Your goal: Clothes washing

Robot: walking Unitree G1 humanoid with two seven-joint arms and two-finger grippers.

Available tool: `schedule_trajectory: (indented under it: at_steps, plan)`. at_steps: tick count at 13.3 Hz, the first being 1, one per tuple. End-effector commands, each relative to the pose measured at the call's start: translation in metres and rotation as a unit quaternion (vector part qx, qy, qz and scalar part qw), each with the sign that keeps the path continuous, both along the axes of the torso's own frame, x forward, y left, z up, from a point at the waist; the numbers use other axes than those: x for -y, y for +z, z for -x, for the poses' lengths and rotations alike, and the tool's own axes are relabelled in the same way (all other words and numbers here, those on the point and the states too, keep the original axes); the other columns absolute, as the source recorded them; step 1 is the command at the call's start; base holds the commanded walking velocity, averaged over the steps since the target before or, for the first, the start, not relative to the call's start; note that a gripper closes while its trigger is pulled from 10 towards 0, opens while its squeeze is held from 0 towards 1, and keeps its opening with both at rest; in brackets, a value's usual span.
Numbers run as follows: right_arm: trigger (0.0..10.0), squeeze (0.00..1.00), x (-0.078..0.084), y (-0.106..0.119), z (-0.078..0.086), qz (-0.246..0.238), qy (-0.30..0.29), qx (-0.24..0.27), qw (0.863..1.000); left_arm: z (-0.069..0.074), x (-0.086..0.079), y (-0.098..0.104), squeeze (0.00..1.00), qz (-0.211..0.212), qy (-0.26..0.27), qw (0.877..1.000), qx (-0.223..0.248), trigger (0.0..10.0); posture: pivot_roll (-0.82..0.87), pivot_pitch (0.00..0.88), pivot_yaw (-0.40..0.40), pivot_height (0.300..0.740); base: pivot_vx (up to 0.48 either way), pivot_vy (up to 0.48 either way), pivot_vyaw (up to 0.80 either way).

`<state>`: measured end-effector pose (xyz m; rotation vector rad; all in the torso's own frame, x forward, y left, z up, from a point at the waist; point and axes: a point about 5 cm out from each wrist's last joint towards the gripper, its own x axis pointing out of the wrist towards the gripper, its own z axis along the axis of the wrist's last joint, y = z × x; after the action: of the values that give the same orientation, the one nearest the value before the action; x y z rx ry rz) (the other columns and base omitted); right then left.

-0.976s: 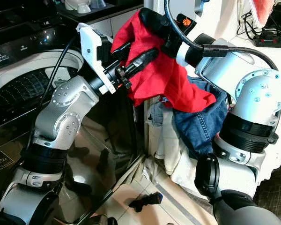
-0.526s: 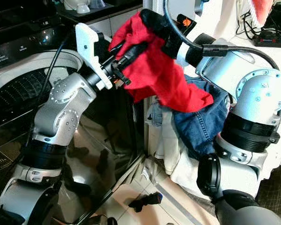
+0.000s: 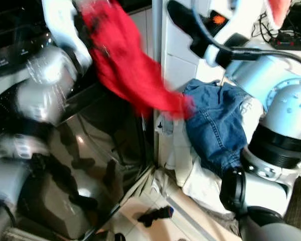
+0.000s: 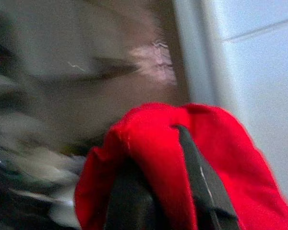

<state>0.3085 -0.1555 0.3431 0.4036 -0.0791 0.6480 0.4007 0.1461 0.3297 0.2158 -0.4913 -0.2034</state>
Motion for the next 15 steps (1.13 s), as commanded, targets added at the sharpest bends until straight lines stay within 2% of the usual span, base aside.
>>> schedule_trajectory:
  at_steps: [1,2,3,4,5,6,7,8,9,10,11,12,13,15]
  plan:
    - [10.0,0.0,-0.004,0.0,0.003,0.013,0.003,0.009,1.0,0.003,-0.012,0.031,0.0,-0.024,0.059,0.995,0.072,0.0,-0.08,0.0,0.07,0.74,0.0,0.0,0.0]
    - [10.0,0.0,-0.006,0.0,0.002,0.017,-0.002,0.015,1.0,0.013,-0.031,0.084,0.0,-0.053,0.167,0.968,0.18,0.0,-0.09,0.0,0.082,0.74,0.0,0.0,0.0]
    - [10.0,0.0,-0.008,-0.001,0.002,0.029,-0.009,0.022,0.999,0.015,-0.038,0.104,0.0,-0.07,0.216,0.951,0.21,0.0,-0.1,0.0,0.086,0.74,0.0,0.0,0.0]
    - [10.0,0.0,-0.011,-0.005,0.003,0.036,-0.01,0.021,0.999,0.004,-0.038,0.085,0.0,-0.082,0.217,0.96,0.158,0.0,-0.11,0.0,0.094,0.74,0.0,0.0,0.0]
    - [10.0,0.0,-0.016,-0.011,0.005,0.05,-0.008,0.018,0.999,-0.014,-0.038,0.041,0.0,-0.082,0.203,0.975,0.039,0.0,-0.12,0.0,0.101,0.74,0.0,0.0,0.0]
    - [10.0,0.0,-0.02,-0.018,0.007,0.059,-0.005,0.014,0.998,-0.024,-0.038,-0.002,0.0,-0.061,0.198,0.976,-0.072,10.0,-0.12,0.0,0.107,0.74,0.0,0.0,0.0]
    - [10.0,0.0,-0.026,-0.025,0.008,0.072,-0.002,0.004,0.997,-0.027,-0.039,-0.039,0.0,-0.055,0.197,0.966,-0.156,10.0,-0.13,0.0,0.108,0.74,0.0,0.0,0.0]
    - [10.0,0.0,-0.035,-0.036,0.011,0.087,0.007,-0.013,0.996,-0.025,-0.039,-0.085,0.0,-0.078,0.193,0.943,-0.261,10.0,-0.13,0.0,0.105,0.74,0.0,0.0,0.0]
    - [10.0,0.0,-0.04,-0.042,0.014,0.1,0.014,-0.021,0.995,-0.021,-0.046,-0.105,0.0,-0.112,0.213,0.922,-0.303,10.0,-0.13,0.0,0.105,0.74,0.0,0.0,0.0]
    - [10.0,0.0,-0.042,-0.043,0.014,0.103,0.019,-0.024,0.994,-0.02,-0.051,-0.108,0.0,-0.091,0.215,0.918,-0.32,10.0,-0.13,0.0,0.104,0.74,0.0,0.0,0.0]
    - [10.0,0.0,-0.041,-0.042,0.014,0.103,0.017,-0.023,0.994,-0.021,-0.054,-0.101,0.14,-0.08,0.218,0.919,-0.318,10.0,-0.12,0.0,0.1,0.74,0.0,0.0,0.0]
    - [10.0,0.0,-0.04,-0.042,0.013,0.101,0.014,-0.025,0.994,-0.023,-0.053,-0.091,1.0,-0.066,0.205,0.924,-0.317,10.0,-0.12,0.0,0.096,0.74,0.0,0.0,0.0]
    - [10.0,0.0,-0.04,-0.042,0.013,0.101,0.013,-0.026,0.994,-0.023,-0.054,-0.086,1.0,-0.066,0.208,0.924,-0.313,10.0,-0.11,0.0,0.094,0.74,0.0,0.0,0.0]
    - [10.0,0.0,-0.038,-0.044,0.01,0.1,0.009,-0.037,0.994,-0.024,-0.058,-0.069,1.0,-0.167,0.215,0.917,-0.292,10.0,-0.11,0.0,0.092,0.74,0.0,0.0,0.0]
